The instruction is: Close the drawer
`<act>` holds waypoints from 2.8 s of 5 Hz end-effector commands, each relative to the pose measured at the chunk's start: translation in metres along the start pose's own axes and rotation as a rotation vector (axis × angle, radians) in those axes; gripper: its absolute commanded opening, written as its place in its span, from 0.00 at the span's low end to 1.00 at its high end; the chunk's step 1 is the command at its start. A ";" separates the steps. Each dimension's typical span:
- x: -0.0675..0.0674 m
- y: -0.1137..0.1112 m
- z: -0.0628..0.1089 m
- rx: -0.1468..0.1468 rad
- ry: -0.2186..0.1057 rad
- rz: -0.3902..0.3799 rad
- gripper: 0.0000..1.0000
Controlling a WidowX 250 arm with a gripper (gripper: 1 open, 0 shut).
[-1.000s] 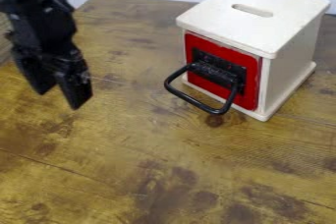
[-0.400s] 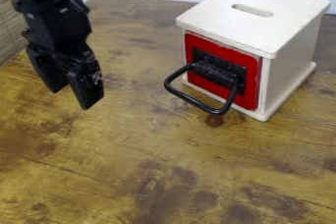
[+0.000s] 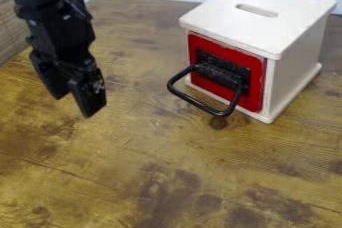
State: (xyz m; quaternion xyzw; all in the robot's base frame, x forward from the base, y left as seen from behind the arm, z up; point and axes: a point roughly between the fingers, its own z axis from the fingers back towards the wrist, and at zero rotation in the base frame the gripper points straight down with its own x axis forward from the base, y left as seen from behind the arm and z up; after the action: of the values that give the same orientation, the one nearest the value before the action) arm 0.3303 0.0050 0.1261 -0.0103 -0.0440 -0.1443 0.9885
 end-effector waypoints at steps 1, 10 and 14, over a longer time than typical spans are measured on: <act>-0.002 -0.003 0.023 0.027 -0.078 -0.036 1.00; -0.012 0.041 -0.001 0.031 -0.062 0.020 1.00; -0.026 0.030 0.019 0.062 -0.090 0.094 1.00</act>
State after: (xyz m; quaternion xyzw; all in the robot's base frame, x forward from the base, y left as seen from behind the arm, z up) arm 0.3104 0.0444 0.1234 0.0020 -0.0589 -0.0928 0.9939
